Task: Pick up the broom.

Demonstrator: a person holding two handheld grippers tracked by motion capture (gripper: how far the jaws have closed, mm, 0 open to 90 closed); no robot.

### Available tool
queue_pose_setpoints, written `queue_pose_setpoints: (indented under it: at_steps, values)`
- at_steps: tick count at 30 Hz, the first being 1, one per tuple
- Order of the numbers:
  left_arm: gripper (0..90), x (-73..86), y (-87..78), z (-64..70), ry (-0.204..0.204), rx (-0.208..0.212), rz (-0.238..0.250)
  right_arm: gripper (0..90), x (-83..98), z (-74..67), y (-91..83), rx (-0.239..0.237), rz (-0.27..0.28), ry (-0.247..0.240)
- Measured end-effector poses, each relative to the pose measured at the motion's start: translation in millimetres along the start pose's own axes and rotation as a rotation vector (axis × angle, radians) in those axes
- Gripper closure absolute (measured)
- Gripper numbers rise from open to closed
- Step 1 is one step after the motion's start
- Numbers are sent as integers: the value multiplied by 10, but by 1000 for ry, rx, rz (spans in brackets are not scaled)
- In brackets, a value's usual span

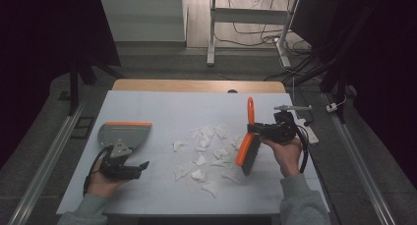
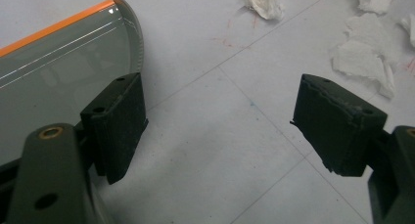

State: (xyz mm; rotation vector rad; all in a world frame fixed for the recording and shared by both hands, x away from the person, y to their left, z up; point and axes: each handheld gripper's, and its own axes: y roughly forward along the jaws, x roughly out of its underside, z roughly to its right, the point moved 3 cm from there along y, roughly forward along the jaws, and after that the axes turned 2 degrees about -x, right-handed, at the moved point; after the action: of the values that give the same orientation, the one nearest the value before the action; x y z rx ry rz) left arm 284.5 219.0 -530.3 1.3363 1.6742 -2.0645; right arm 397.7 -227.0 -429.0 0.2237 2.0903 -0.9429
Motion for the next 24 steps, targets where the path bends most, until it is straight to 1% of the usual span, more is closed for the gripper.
queue_pose_setpoints:
  at_steps: [2, 3, 4, 5, 6, 7, 8, 9, 13, 14, 16, 17, 19, 21, 22, 24]
  values:
    - [209, 0, 4, 4, 1, -3, -2, 706, -7, -68, 39, -23, 14, -11]
    - [209, 0, 4, 4, 1, -3, -2, 706, -7, -68, 39, -23, 14, -11]
    - [209, -1, 4, 5, 2, -5, -4, 706, -13, -124, 68, -41, 27, -18]
    - [209, -4, 3, 8, 0, -5, -2, 706, -15, -150, 78, -52, 40, -19]
    - [208, -4, 3, 8, 0, -5, -2, 706, -15, -150, 78, -52, 40, -19]
    - [209, -6, 0, 10, -2, -4, 2, 706, -17, -199, 92, -76, 61, -19]
    - [209, -6, 0, 10, -2, -4, 2, 706, -17, -199, 92, -76, 61, -19]
    - [209, -7, -2, 11, -2, -4, 4, 706, -16, -245, 106, -95, 83, -21]
    - [209, -14, -5, 14, -6, 0, 9, 705, -1, -294, 139, -101, 102, -25]
    - [208, -16, -6, 17, -7, 1, 12, 705, 16, -317, 155, -113, 123, -20]
    - [208, -24, -10, 21, -5, 3, 14, 705, 35, -340, 172, -133, 144, -8]
    - [208, -30, -10, 25, -4, 4, 16, 705, 38, -350, 188, -139, 148, -10]
    - [208, -47, -9, 40, -3, 7, 20, 705, 36, -369, 215, -122, 146, -15]
    - [208, -68, -6, 63, 7, 8, 22, 705, 37, -377, 225, -124, 154, -13]
    - [208, -96, -3, 94, 14, 12, 29, 705, 39, -394, 251, -137, 163, -6]
    - [208, -112, -2, 111, 18, 13, 32, 705, 40, -418, 279, -132, 173, -7]
